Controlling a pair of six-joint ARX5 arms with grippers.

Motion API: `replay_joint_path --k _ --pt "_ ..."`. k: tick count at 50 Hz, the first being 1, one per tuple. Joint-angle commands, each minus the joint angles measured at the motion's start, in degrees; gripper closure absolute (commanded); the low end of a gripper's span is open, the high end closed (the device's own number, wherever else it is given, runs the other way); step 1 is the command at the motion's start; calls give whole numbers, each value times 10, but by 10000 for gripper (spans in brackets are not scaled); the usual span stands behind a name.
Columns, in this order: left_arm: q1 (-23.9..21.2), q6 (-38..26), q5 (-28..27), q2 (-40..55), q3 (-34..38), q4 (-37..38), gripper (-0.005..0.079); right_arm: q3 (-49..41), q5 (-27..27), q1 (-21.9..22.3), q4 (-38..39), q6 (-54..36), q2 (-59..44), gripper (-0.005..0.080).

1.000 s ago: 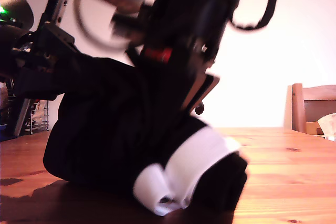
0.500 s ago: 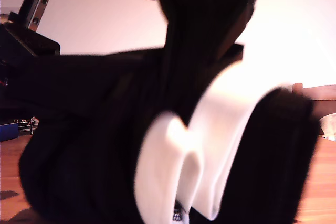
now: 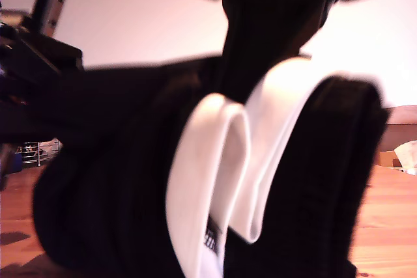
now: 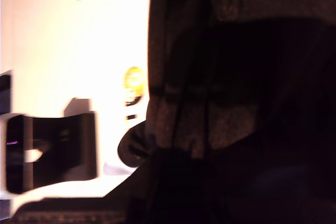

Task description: Fold the shorts in front of you. After folding it, place it to the left side.

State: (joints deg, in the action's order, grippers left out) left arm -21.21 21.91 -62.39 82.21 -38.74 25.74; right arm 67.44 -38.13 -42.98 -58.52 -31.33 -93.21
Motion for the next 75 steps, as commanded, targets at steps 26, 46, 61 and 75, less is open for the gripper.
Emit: replay_joint_path --k 26,46,61,75 --pt "48 6 76 -1 1 -18 763 2 -6 43 48 -68 -169 765" --pt "78 21 22 -1 -63 -33 753 2 -7 85 72 -83 -186 765" --pt "85 27 26 0 -97 -31 309 2 -7 94 82 -83 -186 765" --pt "96 36 40 0 -97 -48 261 2 -7 94 84 -84 -186 765"
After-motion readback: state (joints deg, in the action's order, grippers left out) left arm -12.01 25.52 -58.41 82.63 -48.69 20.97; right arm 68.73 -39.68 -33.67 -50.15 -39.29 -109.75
